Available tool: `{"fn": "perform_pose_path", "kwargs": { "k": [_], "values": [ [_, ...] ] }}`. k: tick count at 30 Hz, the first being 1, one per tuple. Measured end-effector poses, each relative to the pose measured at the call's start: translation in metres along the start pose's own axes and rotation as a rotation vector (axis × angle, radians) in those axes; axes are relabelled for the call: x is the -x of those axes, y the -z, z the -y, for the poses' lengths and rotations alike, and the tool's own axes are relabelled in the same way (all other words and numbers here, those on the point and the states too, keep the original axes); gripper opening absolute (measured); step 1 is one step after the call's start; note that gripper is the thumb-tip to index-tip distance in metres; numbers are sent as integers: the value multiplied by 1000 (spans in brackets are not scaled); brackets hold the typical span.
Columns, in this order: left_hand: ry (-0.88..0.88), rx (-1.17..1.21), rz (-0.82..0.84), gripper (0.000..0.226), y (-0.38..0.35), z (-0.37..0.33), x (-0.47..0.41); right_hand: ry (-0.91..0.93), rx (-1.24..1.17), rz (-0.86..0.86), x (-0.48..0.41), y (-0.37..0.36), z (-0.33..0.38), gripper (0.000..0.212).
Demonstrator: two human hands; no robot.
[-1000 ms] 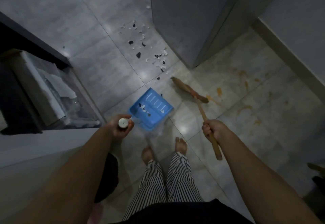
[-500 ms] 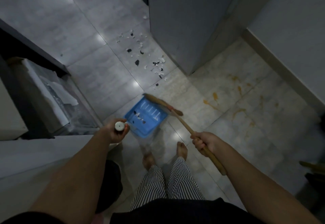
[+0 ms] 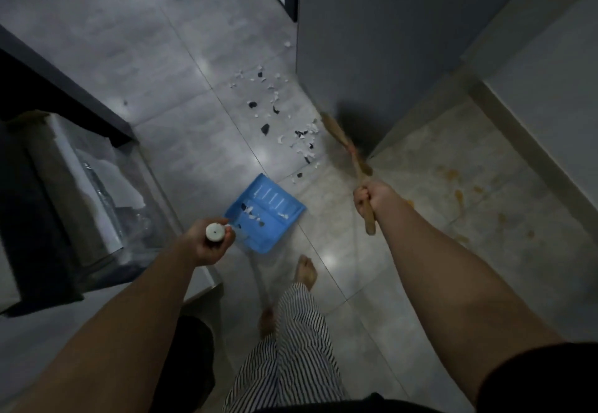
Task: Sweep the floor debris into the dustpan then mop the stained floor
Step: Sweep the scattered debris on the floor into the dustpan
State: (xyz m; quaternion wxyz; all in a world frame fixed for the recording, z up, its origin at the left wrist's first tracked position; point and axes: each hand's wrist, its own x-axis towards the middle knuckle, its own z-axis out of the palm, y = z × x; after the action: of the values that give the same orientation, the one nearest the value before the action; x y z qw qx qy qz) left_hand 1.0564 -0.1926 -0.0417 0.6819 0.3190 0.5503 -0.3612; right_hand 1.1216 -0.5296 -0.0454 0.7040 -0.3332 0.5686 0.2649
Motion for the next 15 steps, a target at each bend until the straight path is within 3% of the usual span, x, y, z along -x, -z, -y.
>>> {"fn": "perform_pose_path", "kwargs": {
  "k": [7,11,15],
  "values": [
    [35,71,23,29,-27,-48,-20,-70,235,-79,-60,-31,32,36],
    [-4,45,2,27,-54,-59,-26,-79,469,-144,-61,-9,6,33],
    [-52,43,-14,29,-77,-69,-28,-154,534,-101,-38,26,-1,27]
  ]
}}
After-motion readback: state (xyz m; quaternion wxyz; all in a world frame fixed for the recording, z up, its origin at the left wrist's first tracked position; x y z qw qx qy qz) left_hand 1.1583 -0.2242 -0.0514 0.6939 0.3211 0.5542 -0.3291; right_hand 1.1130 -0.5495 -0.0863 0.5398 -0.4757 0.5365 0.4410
